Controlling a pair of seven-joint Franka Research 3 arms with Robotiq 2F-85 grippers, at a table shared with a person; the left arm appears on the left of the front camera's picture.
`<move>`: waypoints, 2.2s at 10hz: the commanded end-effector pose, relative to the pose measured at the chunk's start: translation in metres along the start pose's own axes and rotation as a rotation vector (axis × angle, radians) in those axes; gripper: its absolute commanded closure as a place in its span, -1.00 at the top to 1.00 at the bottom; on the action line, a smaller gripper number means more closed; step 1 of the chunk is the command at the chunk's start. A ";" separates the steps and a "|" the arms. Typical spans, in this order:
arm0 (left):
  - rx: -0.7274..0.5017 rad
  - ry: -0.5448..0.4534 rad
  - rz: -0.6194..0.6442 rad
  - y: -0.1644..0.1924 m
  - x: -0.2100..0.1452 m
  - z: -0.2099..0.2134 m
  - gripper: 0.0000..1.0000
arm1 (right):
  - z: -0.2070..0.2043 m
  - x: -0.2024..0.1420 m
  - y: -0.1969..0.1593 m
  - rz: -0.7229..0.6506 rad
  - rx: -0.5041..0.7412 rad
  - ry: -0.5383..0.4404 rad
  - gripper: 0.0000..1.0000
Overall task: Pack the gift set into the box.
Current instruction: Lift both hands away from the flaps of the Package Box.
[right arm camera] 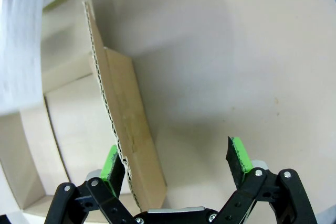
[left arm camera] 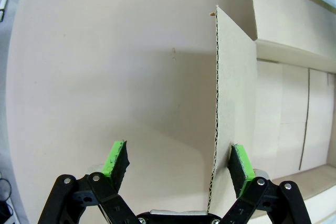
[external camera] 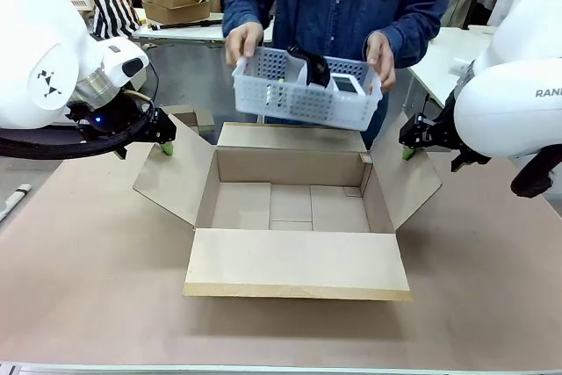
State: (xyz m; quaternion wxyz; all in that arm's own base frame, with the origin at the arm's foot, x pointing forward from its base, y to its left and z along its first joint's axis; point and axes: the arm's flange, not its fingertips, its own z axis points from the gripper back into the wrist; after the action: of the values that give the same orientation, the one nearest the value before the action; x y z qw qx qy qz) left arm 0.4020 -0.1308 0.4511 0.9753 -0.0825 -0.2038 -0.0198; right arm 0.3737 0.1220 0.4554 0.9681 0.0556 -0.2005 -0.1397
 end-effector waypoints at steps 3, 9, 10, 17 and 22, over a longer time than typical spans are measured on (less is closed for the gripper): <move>0.013 0.003 0.012 0.000 0.000 0.001 1.00 | 0.003 0.002 0.002 -0.013 -0.018 -0.004 1.00; 0.013 0.003 0.012 0.000 0.000 0.001 1.00 | 0.003 0.002 0.002 -0.013 -0.018 -0.004 1.00; 0.013 0.003 0.012 0.000 0.000 0.001 1.00 | 0.003 0.002 0.002 -0.013 -0.018 -0.004 1.00; 0.013 0.003 0.012 0.000 0.000 0.001 1.00 | 0.003 0.002 0.002 -0.013 -0.018 -0.004 1.00; 0.013 0.003 0.012 0.000 0.000 0.001 1.00 | 0.003 0.002 0.002 -0.013 -0.018 -0.004 1.00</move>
State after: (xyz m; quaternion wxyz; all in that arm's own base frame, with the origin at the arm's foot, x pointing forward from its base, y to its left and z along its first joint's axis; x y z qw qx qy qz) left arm 0.4020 -0.1308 0.4511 0.9753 -0.0825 -0.2038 -0.0198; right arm 0.3737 0.1220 0.4554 0.9681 0.0556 -0.2005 -0.1397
